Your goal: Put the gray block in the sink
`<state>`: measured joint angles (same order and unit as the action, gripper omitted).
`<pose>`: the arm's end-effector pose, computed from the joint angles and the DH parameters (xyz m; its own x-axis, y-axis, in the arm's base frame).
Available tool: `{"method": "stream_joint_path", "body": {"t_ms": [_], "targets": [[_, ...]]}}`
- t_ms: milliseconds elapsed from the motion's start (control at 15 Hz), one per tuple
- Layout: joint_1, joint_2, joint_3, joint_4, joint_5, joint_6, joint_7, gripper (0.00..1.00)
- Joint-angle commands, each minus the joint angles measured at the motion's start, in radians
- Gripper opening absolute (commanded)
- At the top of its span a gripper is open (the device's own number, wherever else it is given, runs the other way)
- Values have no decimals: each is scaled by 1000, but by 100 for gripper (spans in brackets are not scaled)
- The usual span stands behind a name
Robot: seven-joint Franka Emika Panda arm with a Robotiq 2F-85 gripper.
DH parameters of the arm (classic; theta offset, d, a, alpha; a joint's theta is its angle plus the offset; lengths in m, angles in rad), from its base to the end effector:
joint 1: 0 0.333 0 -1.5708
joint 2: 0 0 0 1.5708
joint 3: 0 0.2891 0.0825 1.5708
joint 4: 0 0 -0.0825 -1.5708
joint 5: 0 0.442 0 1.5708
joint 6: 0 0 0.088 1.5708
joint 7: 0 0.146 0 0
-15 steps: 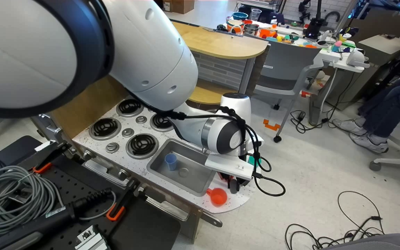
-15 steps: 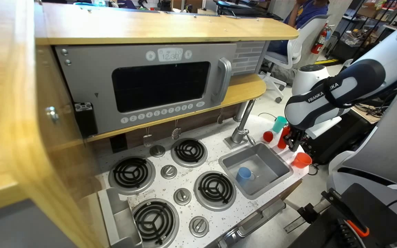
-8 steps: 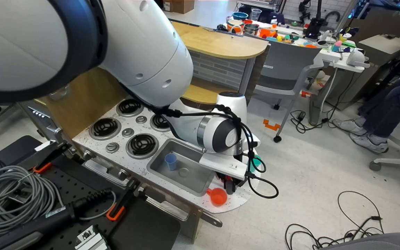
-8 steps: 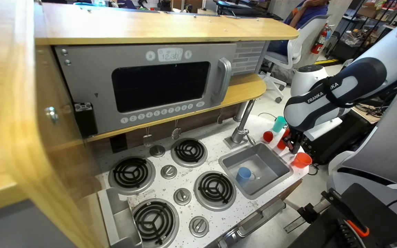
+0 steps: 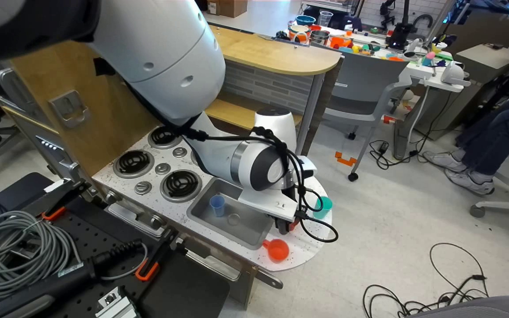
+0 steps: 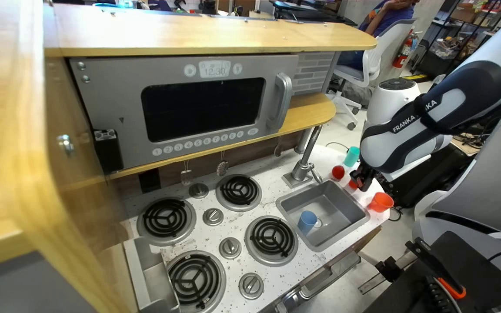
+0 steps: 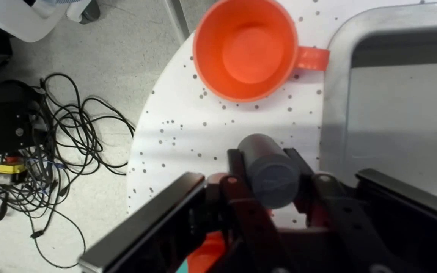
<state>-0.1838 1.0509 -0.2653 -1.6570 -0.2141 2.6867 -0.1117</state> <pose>0.5818 -0.2918 -0.0888 0.9954 -0.0275 -0.0921 0.0018 -0.9527 0.3038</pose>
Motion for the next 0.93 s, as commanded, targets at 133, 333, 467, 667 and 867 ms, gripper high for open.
{"method": "stream_joint_path", "body": {"t_ms": [133,333,467,667,867], "targets": [[72,-74,-9,-175,-28,145,15,8],[100,-74,7,-203,-17,166,13,8],[109,-72,23,-206,-8,159,12,8],[93,-69,67,-187,13,120,0,8],[67,-50,106,-154,42,105,2,8]]}}
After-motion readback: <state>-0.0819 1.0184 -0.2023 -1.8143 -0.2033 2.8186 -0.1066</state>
